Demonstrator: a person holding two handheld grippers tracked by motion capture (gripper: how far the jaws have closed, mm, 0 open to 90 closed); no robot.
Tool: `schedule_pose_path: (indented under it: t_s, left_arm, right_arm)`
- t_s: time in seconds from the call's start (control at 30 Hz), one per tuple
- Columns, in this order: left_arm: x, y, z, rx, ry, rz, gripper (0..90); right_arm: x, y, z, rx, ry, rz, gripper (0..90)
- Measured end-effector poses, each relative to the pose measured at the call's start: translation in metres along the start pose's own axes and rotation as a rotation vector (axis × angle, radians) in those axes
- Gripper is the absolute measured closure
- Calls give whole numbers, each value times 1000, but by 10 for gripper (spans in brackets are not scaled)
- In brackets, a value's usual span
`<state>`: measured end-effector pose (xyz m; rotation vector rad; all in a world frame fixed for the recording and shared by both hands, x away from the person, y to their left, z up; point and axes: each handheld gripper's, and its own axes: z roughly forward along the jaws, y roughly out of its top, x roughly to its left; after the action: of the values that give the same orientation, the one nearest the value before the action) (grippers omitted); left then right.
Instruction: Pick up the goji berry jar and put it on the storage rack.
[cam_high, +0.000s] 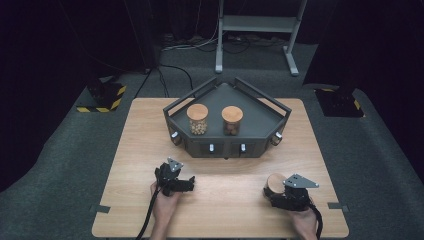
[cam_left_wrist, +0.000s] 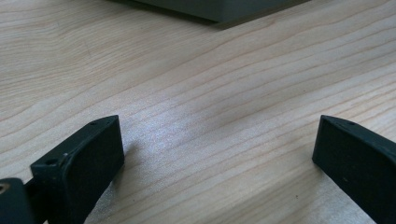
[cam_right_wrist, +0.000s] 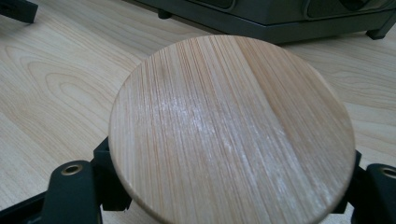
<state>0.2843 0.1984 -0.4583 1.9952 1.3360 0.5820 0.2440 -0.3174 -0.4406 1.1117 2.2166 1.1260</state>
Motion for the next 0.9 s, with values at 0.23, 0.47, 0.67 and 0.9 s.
schedule_pose_path:
  t_s: [0.23, 0.47, 0.67, 0.9]
  left_arm:
    - [0, 0, 0, 0, 0, 0, 21]
    - [0, 0, 0, 0, 0, 0, 21]
    - [0, 0, 0, 0, 0, 0, 21]
    - [0, 0, 0, 0, 0, 0, 21]
  right_arm:
    - [-1, 3, -2, -7, 5, -2, 253]
    - [-2, 6, -4, -14, 11, 1, 253]
    - [-2, 8, -4, -17, 14, 4, 254]
    - [-2, 12, -5, -24, 23, 4, 254]
